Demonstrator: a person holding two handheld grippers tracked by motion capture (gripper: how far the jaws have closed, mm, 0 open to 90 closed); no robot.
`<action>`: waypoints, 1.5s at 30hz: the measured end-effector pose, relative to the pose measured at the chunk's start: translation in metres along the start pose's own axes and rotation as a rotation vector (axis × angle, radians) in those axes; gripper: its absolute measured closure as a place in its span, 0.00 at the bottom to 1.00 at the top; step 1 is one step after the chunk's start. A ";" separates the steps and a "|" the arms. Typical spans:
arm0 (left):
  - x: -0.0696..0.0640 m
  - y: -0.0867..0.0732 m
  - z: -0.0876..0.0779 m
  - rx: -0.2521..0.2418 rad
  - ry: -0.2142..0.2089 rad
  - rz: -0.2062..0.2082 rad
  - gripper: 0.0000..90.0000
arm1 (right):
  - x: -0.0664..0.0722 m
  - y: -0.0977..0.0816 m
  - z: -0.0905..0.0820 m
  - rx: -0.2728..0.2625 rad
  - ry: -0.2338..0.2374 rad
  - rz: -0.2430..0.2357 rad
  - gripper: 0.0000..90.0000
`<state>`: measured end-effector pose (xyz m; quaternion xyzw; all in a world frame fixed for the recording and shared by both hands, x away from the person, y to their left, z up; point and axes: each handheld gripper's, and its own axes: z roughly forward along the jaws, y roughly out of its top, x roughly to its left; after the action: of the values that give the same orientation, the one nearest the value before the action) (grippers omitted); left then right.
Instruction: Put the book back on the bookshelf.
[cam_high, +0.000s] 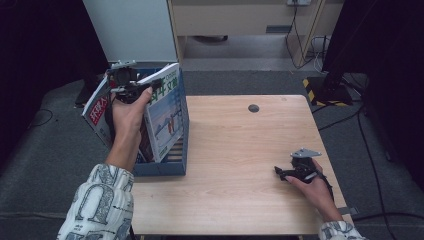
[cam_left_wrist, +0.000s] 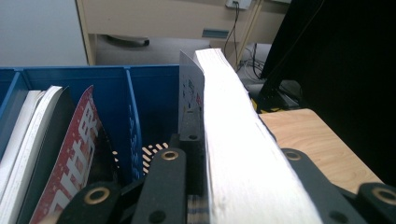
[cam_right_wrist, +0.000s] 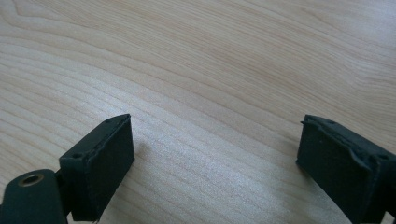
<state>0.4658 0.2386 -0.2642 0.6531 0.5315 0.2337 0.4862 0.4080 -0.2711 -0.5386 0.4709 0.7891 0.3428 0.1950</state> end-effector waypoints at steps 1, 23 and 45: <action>0.000 -0.002 0.001 -0.003 0.003 -0.002 0.81 | 0.000 0.000 0.000 0.000 0.000 0.000 0.12; 0.004 -0.022 0.014 -0.070 -0.003 -0.016 0.81 | 0.001 0.000 0.000 -0.001 0.004 -0.013 0.12; 0.002 -0.049 0.023 -0.091 -0.010 -0.027 0.81 | 0.003 -0.001 -0.001 -0.002 0.003 -0.007 0.12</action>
<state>0.4625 0.2300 -0.3177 0.6243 0.5266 0.2477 0.5211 0.4059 -0.2694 -0.5387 0.4673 0.7908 0.3436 0.1954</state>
